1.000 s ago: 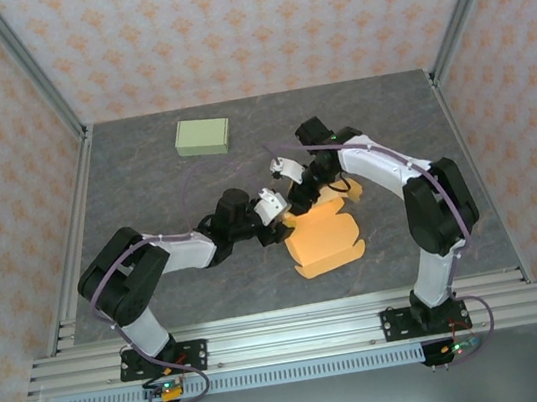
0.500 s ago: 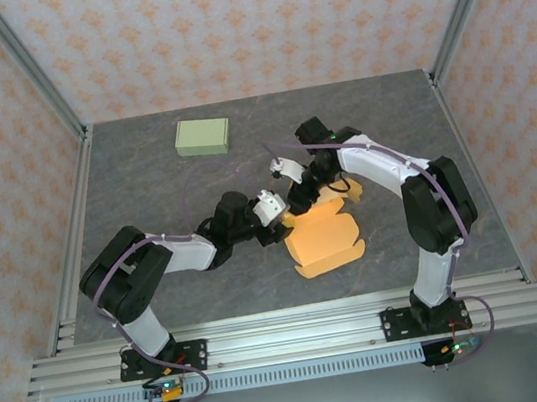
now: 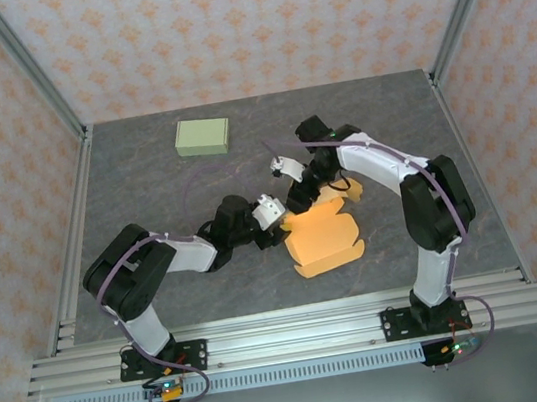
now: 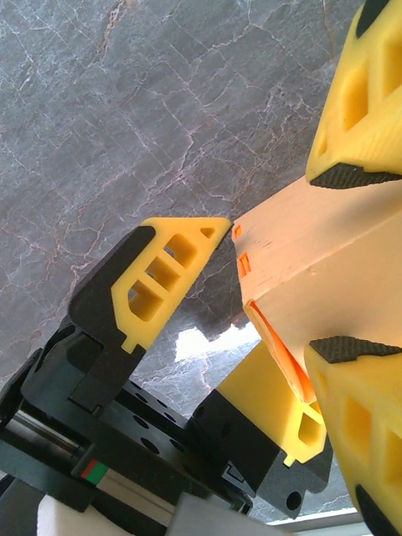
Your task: Fold the paper box
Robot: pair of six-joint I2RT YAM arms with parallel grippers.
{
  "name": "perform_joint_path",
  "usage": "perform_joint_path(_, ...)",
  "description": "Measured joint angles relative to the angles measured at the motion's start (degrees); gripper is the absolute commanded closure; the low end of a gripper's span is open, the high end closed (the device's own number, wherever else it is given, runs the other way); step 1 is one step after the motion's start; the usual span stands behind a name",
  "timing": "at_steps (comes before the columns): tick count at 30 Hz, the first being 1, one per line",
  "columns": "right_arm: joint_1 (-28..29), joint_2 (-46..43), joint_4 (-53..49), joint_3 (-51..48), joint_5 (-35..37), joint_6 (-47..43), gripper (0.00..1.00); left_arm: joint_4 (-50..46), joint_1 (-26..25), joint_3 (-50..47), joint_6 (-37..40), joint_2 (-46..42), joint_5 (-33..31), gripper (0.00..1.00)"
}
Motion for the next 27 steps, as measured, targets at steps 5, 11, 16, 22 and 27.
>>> perform_joint_path(5, -0.35, 0.09, -0.81, 0.26, 0.02, -0.39, 0.48, -2.4, 0.0, 1.18, 0.17, -0.04, 0.87, 0.43)
perform_joint_path(11, -0.76, 0.11, -3.28, 0.96, -1.07, -3.08, 0.5, -4.0, -0.31, 1.66, 0.37, -0.98, 0.85, 0.39)
perform_joint_path(16, 0.33, 0.11, -5.42, 0.94, -5.22, -5.46, 0.5, -3.43, -0.5, -2.8, 0.31, -6.14, -1.27, 0.39)
perform_joint_path(22, 0.57, 0.11, -6.71, 0.87, -7.15, -7.37, 0.51, -1.86, -0.66, -5.01, -1.09, -8.61, -2.27, 0.39)
perform_joint_path(27, 0.72, 0.11, -6.05, 0.7, -7.26, -7.74, 0.51, 1.38, -0.66, -10.01, -4.28, -9.14, -3.28, 0.39)
